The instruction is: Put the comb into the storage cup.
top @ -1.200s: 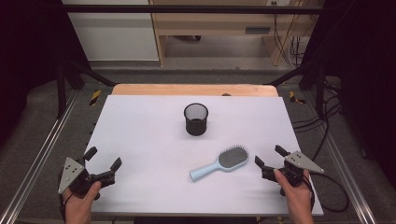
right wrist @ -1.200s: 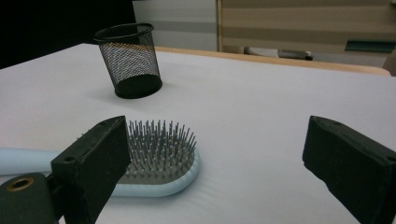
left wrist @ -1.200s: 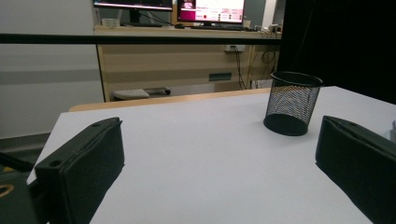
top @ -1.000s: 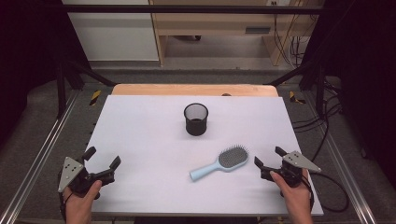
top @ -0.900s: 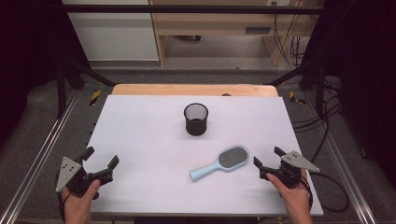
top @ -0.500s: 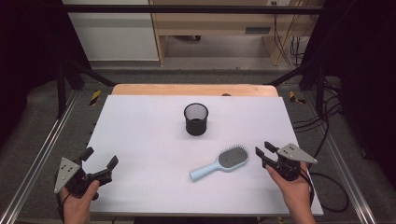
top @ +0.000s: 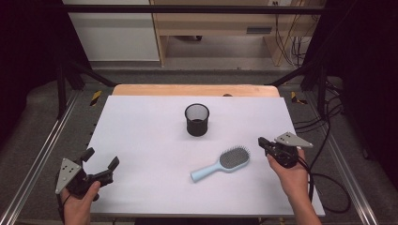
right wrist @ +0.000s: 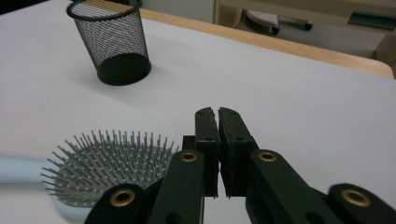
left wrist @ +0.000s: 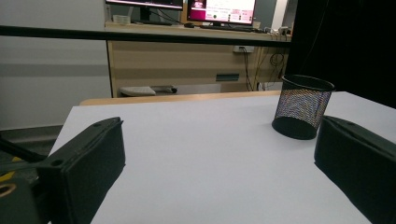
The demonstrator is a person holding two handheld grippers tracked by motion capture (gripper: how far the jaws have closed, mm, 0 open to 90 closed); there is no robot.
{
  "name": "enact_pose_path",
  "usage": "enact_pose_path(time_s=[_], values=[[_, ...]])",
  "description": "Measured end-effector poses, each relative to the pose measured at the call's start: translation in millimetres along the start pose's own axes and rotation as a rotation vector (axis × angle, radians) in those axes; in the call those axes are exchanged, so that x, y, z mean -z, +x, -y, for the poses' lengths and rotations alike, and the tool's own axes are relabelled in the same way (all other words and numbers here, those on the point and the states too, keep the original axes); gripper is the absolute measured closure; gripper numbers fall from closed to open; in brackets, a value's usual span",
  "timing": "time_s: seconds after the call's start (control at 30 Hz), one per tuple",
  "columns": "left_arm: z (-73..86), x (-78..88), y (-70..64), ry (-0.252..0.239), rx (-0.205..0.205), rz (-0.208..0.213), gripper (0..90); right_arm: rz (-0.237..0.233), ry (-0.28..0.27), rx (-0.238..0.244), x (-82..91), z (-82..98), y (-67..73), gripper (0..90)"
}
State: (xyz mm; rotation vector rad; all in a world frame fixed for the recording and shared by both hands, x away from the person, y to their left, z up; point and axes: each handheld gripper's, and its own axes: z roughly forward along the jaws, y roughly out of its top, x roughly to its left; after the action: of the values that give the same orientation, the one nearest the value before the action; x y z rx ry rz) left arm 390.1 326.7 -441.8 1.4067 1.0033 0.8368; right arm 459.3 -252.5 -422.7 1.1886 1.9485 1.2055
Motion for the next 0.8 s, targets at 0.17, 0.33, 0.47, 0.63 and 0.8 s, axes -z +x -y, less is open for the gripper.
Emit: enact_pose_path(time_s=[0.17,0.33,0.47,0.63,0.8], values=[[0.0,-0.2,0.4,0.000,-0.002,0.000,2.1,0.008,0.059,0.000,-15.0,4.3,-2.6,90.0],[0.4,-0.9,0.5,0.006,-0.006,0.002,2.3,0.014,0.129,0.002,-30.8,11.2,-2.6,90.0],[0.7,-0.9,0.5,0.008,-0.003,0.004,2.5,0.005,0.162,-0.008,-40.7,14.4,-0.5,90.0],[0.9,-1.0,1.0,0.011,0.000,0.007,2.8,-0.007,0.221,-0.023,-54.9,21.8,1.5,90.0],[1.0,-1.3,1.0,0.013,0.000,0.010,3.0,-0.019,0.247,-0.020,-59.5,26.0,4.5,90.0]])
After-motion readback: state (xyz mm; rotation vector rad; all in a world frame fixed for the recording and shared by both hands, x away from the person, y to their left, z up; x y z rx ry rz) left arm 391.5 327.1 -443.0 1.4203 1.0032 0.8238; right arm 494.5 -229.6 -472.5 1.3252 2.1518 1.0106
